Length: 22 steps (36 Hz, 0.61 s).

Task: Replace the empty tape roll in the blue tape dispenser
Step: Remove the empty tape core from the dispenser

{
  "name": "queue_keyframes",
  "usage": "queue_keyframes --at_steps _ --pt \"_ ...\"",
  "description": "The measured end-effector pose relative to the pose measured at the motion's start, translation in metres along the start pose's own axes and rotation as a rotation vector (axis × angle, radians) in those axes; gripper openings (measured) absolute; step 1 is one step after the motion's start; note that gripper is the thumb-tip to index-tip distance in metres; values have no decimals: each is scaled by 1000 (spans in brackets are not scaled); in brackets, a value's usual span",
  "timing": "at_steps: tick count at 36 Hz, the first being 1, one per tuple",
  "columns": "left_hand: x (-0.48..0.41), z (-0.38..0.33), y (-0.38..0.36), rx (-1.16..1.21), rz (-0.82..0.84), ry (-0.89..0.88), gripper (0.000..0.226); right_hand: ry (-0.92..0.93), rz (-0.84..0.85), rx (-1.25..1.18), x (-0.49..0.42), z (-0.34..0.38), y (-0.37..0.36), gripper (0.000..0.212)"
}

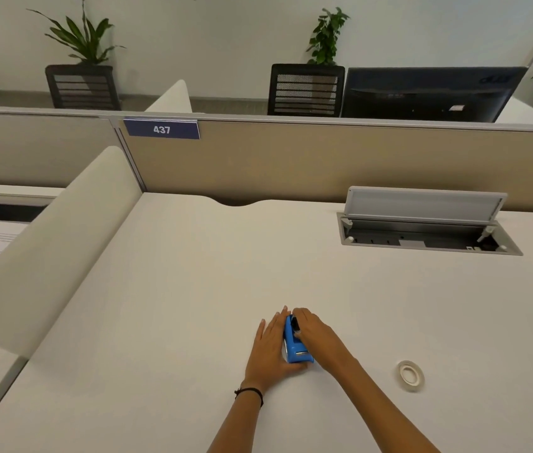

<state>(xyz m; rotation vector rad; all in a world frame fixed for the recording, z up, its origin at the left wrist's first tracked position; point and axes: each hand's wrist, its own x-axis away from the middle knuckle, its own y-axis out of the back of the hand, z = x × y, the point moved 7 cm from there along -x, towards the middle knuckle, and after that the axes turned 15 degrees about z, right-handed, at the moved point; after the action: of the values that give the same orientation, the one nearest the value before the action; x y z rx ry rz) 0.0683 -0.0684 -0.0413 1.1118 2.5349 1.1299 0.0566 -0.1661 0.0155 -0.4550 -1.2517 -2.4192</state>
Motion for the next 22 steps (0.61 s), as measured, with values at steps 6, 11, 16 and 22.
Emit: queue_keyframes --at_steps 6,11,16,22 --pt "0 -2 1 17 5 -10 97 62 -48 10 -1 0 -1 19" --pt "2 -5 2 12 3 -8 96 136 -179 9 11 0 6 20" --pt "2 -6 4 4 1 -4 96 167 -193 -391 9 -11 20 12" --pt "4 -9 6 21 13 -7 94 215 -241 -519 20 -9 29 22"
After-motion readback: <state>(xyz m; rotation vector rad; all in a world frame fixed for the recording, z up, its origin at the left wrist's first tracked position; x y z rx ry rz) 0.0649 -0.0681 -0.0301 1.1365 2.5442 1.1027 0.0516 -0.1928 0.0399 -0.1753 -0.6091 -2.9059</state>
